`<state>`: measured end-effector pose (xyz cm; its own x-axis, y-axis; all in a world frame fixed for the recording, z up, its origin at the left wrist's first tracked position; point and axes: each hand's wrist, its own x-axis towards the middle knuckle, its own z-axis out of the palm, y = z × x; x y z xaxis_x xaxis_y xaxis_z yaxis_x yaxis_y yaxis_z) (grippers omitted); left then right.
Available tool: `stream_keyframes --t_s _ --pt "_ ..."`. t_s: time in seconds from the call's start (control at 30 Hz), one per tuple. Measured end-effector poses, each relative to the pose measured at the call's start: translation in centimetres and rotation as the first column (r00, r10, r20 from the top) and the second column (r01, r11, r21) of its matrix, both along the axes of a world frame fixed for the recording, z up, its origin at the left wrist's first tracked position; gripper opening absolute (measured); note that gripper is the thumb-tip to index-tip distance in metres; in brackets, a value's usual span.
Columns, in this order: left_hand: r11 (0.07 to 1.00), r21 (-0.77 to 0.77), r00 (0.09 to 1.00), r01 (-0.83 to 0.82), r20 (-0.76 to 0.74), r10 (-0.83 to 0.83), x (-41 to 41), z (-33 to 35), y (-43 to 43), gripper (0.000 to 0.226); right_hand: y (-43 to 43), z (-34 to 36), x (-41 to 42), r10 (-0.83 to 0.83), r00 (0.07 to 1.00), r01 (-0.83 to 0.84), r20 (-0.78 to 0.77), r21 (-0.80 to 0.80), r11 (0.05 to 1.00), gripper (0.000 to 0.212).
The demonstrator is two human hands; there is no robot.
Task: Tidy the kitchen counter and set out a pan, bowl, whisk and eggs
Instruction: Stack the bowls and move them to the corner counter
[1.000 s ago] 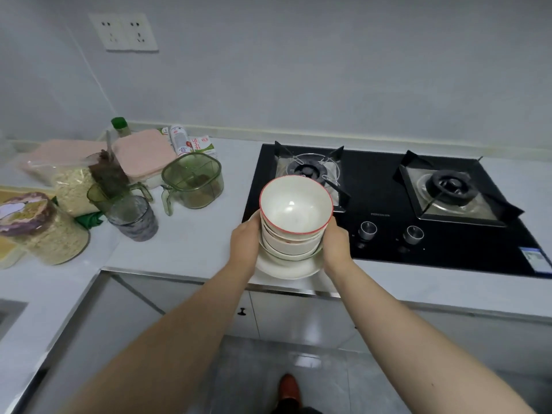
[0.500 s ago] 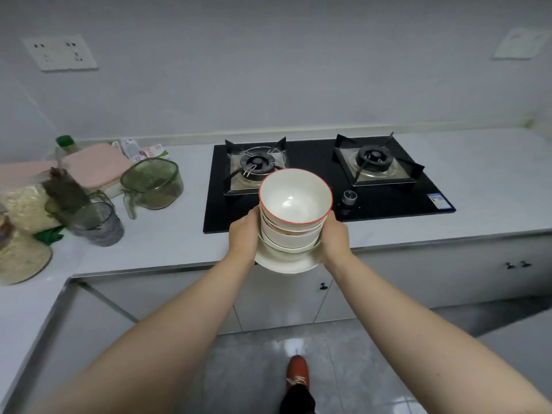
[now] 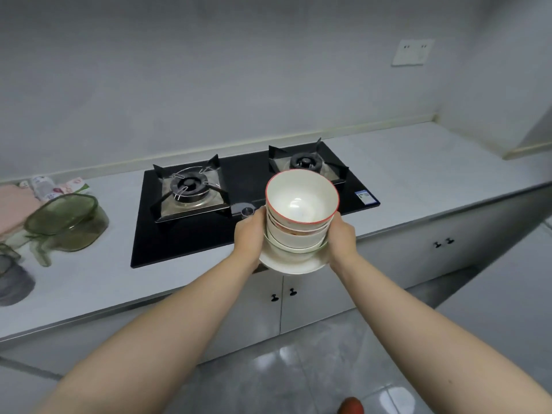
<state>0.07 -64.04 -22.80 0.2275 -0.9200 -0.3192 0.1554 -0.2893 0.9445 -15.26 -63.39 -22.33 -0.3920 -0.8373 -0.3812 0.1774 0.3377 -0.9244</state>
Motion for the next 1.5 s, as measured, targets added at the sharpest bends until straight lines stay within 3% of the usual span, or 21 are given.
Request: stream_keyframes --t_s 0.2,0.73,1.0,1.3,1.5 --pt "0.994 0.005 0.994 0.105 0.031 -0.105 -9.6 -0.5 -4.5 0.029 -3.1 -0.1 -9.5 -0.104 0.995 0.104 -0.004 0.022 0.994 0.028" --pt "0.959 0.003 0.958 0.283 0.057 -0.283 -31.6 -2.1 -16.5 0.026 -12.9 -2.3 -31.6 -0.177 0.983 0.179 -0.054 0.027 0.984 0.027" --pt "0.944 0.066 0.942 0.325 0.067 -0.329 -36.8 -3.2 -24.1 0.028 -19.4 -3.0 -36.7 -0.205 0.976 0.21 -0.071 0.091 0.973 0.033" --pt "0.898 0.027 0.888 0.439 0.142 -0.438 -40.6 -2.9 -35.3 0.03 -28.7 -2.2 -39.8 -0.246 0.969 0.246 -0.021 0.027 0.969 0.03" --pt "0.896 0.045 0.892 0.441 0.083 -0.444 -42.9 -2.4 -40.8 0.029 -34.1 -1.7 -42.1 -0.243 0.97 0.244 -0.027 0.052 0.968 0.032"
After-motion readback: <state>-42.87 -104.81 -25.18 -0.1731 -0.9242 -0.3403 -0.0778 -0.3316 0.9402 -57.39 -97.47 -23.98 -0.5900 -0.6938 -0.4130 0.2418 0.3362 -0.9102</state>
